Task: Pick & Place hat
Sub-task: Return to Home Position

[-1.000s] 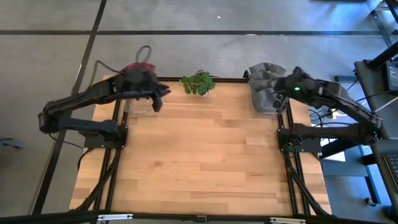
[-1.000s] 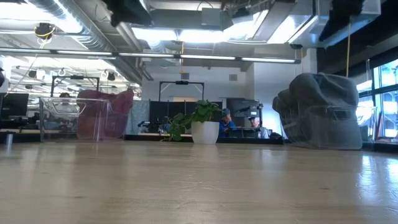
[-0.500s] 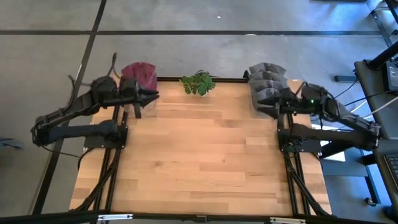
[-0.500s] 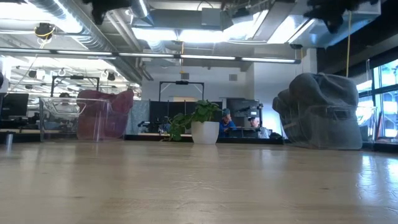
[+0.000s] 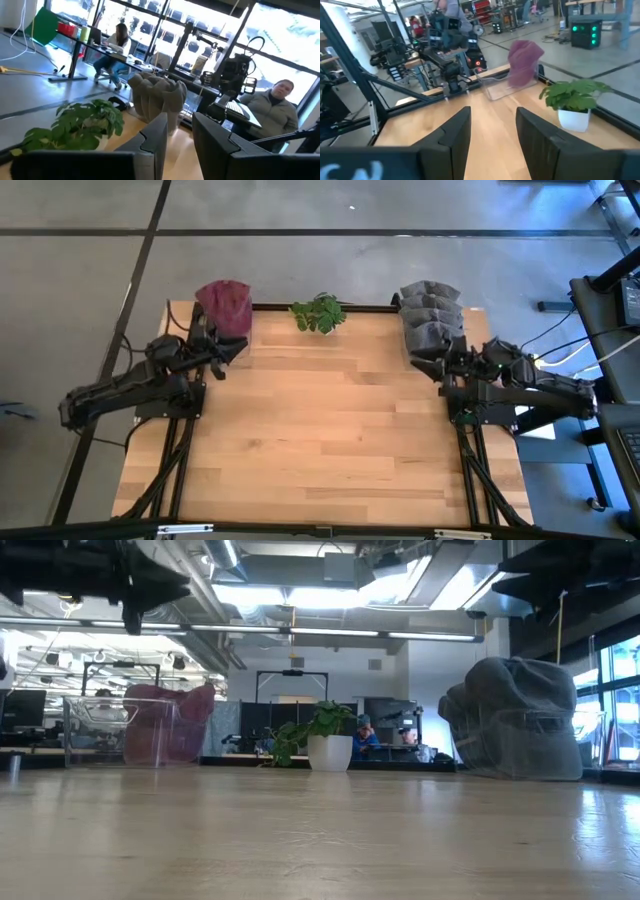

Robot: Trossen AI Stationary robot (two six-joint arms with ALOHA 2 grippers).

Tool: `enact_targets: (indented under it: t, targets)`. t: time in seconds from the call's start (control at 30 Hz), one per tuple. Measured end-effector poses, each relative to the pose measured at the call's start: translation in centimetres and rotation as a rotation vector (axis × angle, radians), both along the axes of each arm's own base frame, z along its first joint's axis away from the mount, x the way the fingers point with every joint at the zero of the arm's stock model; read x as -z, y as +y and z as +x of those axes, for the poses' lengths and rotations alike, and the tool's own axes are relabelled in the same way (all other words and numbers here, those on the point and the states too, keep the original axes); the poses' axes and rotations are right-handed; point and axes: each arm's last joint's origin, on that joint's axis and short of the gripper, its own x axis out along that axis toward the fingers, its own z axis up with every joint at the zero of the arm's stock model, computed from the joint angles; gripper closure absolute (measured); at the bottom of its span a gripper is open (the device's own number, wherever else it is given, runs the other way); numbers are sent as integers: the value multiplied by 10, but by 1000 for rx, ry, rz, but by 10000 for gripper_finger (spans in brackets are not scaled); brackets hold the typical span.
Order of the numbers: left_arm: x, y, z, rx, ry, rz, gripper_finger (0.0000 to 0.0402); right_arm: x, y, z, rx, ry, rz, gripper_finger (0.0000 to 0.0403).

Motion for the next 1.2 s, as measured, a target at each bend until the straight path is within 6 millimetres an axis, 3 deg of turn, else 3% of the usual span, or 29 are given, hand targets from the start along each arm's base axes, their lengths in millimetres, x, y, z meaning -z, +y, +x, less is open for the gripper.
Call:
enact_targets:
  t: [0.23,0.7,0.8,1.2]
  targets:
    - [34,1,2,-16,-11,-46,315,11,5,5,19,1,-19,246]
    - [63,4,0,-130,19,-79,311,13,16,5,70,30,-75,246]
    - [74,5,1,-130,42,-105,311,21,18,8,70,19,-81,246]
    - [77,4,0,-130,77,-120,311,49,19,15,67,11,-101,246]
